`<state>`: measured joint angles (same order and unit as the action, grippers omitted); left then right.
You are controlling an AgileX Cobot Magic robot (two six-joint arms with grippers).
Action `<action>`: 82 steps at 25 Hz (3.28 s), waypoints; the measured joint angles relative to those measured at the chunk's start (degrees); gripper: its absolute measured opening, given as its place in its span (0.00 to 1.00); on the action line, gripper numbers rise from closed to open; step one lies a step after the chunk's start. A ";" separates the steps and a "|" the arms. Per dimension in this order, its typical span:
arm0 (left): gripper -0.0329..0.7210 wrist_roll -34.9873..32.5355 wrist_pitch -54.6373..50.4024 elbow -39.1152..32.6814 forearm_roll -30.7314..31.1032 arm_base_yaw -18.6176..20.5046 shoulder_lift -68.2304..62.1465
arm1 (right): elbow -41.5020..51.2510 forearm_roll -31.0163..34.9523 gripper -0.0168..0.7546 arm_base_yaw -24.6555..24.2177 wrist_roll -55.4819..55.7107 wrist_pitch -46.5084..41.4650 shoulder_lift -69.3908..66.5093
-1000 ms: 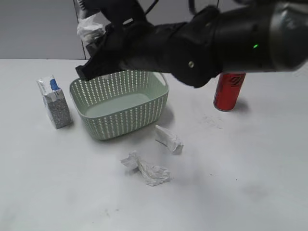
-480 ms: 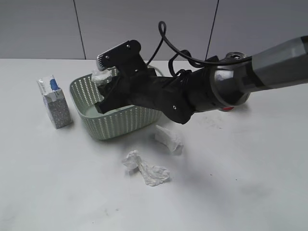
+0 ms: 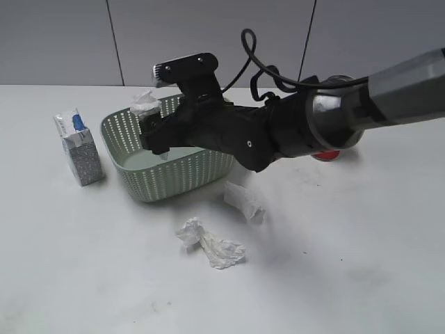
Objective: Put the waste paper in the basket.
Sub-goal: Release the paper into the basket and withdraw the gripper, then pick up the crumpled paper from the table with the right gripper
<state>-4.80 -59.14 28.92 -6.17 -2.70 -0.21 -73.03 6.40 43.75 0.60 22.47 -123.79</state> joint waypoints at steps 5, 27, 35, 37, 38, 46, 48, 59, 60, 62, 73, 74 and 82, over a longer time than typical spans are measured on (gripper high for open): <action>0.83 0.00 0.00 0.00 0.00 0.00 0.00 | -4.50 10.04 0.86 -0.77 1.82 -10.47 1.40; 0.83 0.00 0.00 0.00 0.00 0.00 0.00 | -40.76 -1.41 0.77 -1.84 4.42 -77.56 2.11; 0.83 0.00 0.00 0.00 0.00 0.00 0.00 | -44.73 -1.84 0.77 -1.91 0.14 -90.50 4.98; 0.83 0.00 0.00 0.00 0.00 0.00 0.00 | -43.47 -1.11 0.77 -1.91 0.08 -90.57 7.13; 0.83 0.00 0.00 0.00 0.00 0.00 0.00 | -42.26 -0.72 0.77 -1.91 0.01 -90.62 8.60; 0.83 0.00 0.00 0.00 0.00 0.00 0.00 | -25.57 -0.33 0.77 -1.82 -1.02 -90.63 20.91; 0.83 0.00 0.00 0.00 0.00 0.00 0.00 | -21.29 -1.07 0.77 -1.82 -1.19 -90.08 23.63; 0.83 0.00 0.00 0.00 0.00 0.00 0.00 | 4.65 -1.55 0.77 -1.82 2.36 -74.02 37.53; 0.83 0.00 0.00 0.00 0.00 0.00 0.00 | 6.66 -1.50 0.77 -1.82 2.74 -71.29 37.59; 0.83 0.00 0.00 0.00 0.00 0.00 0.00 | 10.63 -1.50 0.77 -1.82 3.13 -64.62 37.27; 0.83 0.00 0.00 0.00 0.00 0.00 0.00 | 22.59 -9.17 0.77 -2.33 4.37 -30.25 24.98; 0.83 0.00 0.00 0.00 0.00 0.00 0.00 | 22.59 -9.12 0.77 -2.83 4.71 -28.67 23.52; 0.83 0.00 0.00 0.00 0.00 0.00 0.00 | 20.28 -7.74 0.77 -7.13 3.54 -25.72 15.97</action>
<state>-4.80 -59.14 28.92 -6.17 -2.70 -0.21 -52.75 -1.35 36.62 4.14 -3.24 -107.82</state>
